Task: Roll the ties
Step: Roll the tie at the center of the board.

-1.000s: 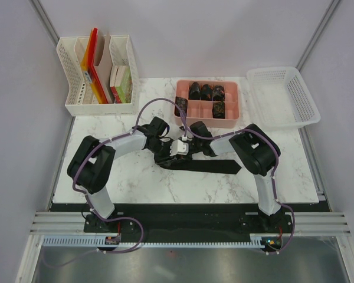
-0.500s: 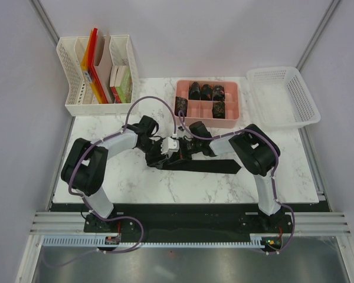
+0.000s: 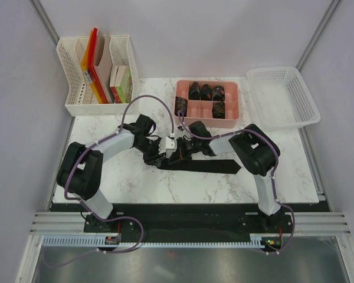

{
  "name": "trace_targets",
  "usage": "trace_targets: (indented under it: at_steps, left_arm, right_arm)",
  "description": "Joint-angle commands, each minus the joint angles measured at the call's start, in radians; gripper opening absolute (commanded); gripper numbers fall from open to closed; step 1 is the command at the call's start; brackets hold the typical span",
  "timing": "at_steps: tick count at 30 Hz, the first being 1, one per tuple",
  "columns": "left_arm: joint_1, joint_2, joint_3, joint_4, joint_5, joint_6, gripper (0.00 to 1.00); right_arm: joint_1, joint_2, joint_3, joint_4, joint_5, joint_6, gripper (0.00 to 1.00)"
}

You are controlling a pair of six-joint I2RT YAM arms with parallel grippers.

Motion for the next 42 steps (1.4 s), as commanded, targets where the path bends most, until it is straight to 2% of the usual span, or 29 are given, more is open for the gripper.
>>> trace_targets:
  at_steps: [1, 8, 18, 23, 29, 33, 38, 42]
  left_arm:
    - [-0.019, -0.016, 0.039, -0.027, 0.062, 0.011, 0.41]
    - [-0.064, 0.056, 0.099, 0.010, 0.091, -0.042, 0.45]
    - [-0.114, 0.143, 0.047, 0.073, -0.010, -0.036, 0.51]
    - [-0.121, 0.168, 0.028, 0.071, -0.053, -0.047, 0.44]
    - [-0.127, 0.179, 0.008, 0.070, -0.091, -0.052, 0.30]
    - [-0.127, 0.179, -0.001, 0.056, -0.115, -0.033, 0.26]
    - [-0.125, 0.190, 0.022, 0.031, -0.121, -0.045, 0.21]
    - [-0.125, 0.193, 0.022, 0.020, -0.131, -0.045, 0.13]
  right_arm:
    - [0.001, 0.031, 0.004, -0.032, 0.062, -0.036, 0.00]
    - [0.002, 0.030, 0.004, -0.017, 0.059, -0.021, 0.00]
    - [0.000, 0.022, 0.017, -0.015, 0.050, -0.019, 0.00]
    - [0.001, 0.004, 0.017, -0.002, 0.036, -0.010, 0.07]
    - [0.000, -0.018, 0.018, 0.017, 0.018, 0.001, 0.12]
    - [-0.013, -0.050, 0.027, -0.038, 0.013, -0.031, 0.20]
    - [-0.029, -0.111, 0.029, -0.098, 0.015, -0.042, 0.23]
    - [-0.050, -0.147, 0.021, -0.115, 0.004, -0.036, 0.26]
